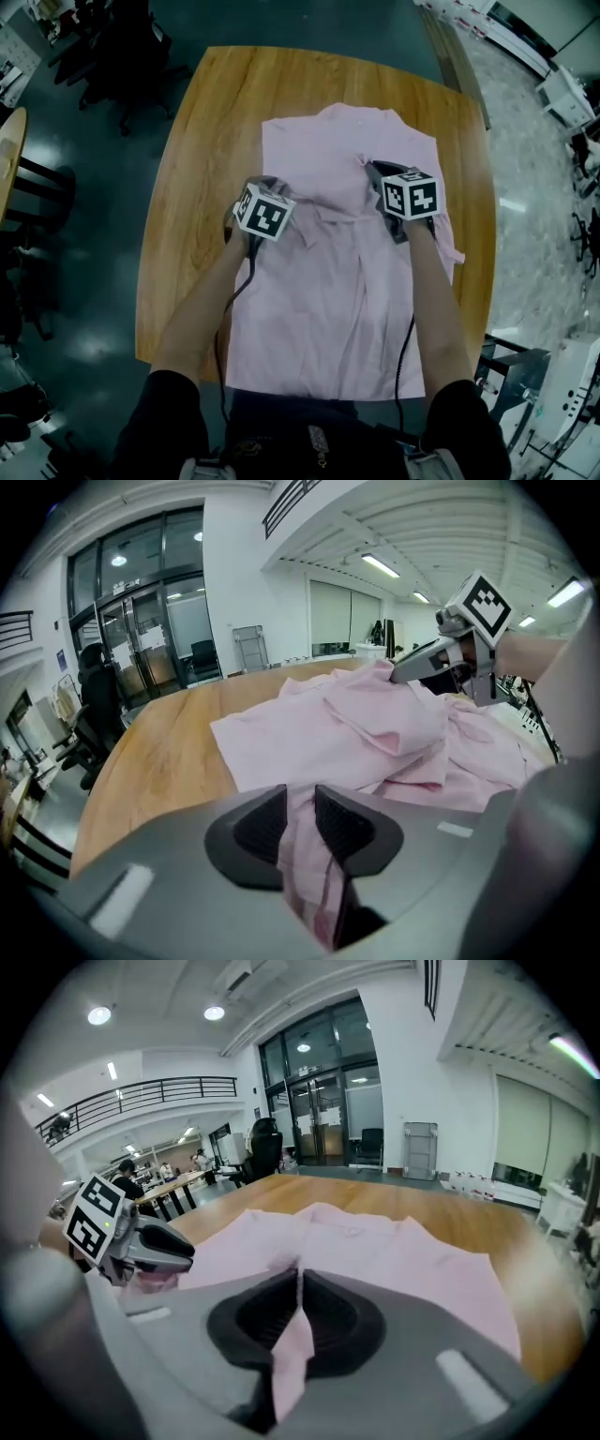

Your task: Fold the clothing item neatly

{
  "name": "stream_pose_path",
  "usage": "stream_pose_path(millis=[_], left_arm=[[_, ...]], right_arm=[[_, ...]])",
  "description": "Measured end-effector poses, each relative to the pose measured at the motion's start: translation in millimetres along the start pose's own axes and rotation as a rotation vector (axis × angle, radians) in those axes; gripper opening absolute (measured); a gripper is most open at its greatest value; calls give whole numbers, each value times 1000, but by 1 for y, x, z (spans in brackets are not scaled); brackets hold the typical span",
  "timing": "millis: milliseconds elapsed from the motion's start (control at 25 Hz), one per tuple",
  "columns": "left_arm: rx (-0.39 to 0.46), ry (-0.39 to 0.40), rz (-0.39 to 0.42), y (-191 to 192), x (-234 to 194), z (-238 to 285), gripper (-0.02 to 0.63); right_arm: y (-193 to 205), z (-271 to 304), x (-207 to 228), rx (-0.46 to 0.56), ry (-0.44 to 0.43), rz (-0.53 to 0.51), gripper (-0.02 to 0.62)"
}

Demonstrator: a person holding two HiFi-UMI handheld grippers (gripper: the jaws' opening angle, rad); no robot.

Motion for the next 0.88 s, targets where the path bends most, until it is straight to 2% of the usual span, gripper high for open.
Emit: stream_pose_path(millis=[120, 240, 320, 400, 520, 640, 760, 880], left_arm=[[-27, -12, -8, 4, -2, 3, 101], [-53, -20, -20, 7, -4, 6, 95], [-57, -20, -27, 9, -7, 5, 94], [-58, -21, -32, 11, -8, 4, 94], [-55, -28, -46, 12, -11, 0, 94], [-48, -31, -47, 11, -13, -8, 97], [-19, -44, -51, 7, -19, -21, 97], [22, -51, -59, 0, -26, -30, 97]], right_arm=[[12, 13, 20, -49, 8, 19, 31], [26, 15, 40, -111, 69, 10, 57], [28, 10, 47, -108, 103, 3, 81], [22, 2, 40, -68, 89, -4, 81], [6, -5, -1, -7, -6, -57, 81], [-1, -2, -55, 12, -118, -125, 86], [4, 10, -101, -24, -199, -195, 147], [16, 28, -128, -90, -214, -258, 172]])
Point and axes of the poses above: the fingertips, and each gripper's own axes: z forward along the fingers, x to its right, y out of its underside, the point moved 1 cm from there along -z, backward along the fingers, and after that the axes turned 4 degrees about z, right-handed, at the moved point
